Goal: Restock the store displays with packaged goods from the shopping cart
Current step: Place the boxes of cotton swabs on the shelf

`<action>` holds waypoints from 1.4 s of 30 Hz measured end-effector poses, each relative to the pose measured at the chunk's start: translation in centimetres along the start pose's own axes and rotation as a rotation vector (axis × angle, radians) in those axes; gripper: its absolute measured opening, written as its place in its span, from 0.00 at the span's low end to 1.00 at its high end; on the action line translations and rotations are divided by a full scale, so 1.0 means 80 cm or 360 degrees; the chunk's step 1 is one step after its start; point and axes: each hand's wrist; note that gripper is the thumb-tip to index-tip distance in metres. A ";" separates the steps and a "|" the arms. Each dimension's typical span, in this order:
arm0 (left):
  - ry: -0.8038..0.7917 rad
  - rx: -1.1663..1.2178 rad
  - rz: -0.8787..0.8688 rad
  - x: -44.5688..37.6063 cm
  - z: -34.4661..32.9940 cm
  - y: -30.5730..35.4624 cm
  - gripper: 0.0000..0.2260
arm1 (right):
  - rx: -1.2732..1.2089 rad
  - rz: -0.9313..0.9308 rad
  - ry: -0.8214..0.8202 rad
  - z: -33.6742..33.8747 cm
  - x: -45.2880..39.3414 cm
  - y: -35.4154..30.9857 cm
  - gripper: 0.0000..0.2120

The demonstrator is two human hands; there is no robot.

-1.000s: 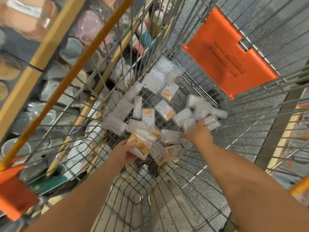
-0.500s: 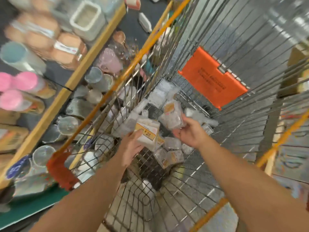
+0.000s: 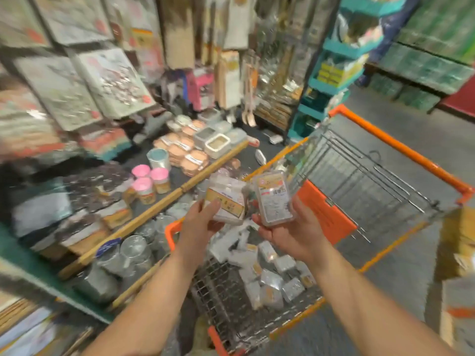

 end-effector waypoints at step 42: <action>0.1031 -0.1401 -0.1613 0.402 0.229 0.807 0.28 | 0.0836 0.0972 -0.0368 -0.937 -0.257 -0.099 0.16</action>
Point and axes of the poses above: each hand's wrist, its own x-axis away from the middle knuckle, its own z-axis out of the back of the hand, y = z × x, and after that the axes turned 12 degrees about x, right-handed
